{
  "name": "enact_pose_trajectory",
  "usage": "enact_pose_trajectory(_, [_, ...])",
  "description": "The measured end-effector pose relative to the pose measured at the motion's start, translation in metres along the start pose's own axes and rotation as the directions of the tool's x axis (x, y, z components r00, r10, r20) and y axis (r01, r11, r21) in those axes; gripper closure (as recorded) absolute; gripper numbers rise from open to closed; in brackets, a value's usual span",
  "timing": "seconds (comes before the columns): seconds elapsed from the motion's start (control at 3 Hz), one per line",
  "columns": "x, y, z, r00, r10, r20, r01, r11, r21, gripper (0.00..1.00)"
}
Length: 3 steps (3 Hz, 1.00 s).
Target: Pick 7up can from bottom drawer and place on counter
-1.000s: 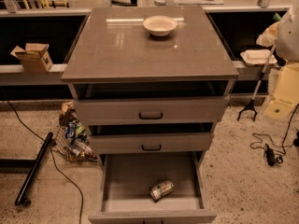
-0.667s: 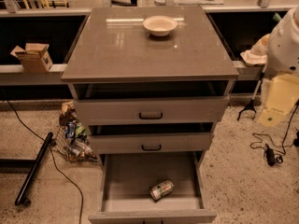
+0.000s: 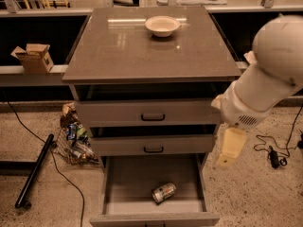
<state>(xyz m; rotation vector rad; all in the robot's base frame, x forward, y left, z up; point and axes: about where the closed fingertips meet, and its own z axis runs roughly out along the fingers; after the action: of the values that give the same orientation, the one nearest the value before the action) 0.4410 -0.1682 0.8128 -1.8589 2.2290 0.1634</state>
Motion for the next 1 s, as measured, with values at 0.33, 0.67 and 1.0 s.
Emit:
enact_pose_trajectory(0.33, [-0.005,0.005,0.078,0.998,0.005,0.065,0.001,0.9958,-0.092,0.0])
enact_pose_trajectory(0.67, [-0.005,0.005,0.078,0.998,0.004,0.064,0.002,0.9959,-0.09,0.0])
enact_pose_trajectory(1.0, [-0.003,-0.003,0.114,0.997,-0.036,0.065,0.042,0.9946,-0.095,0.0])
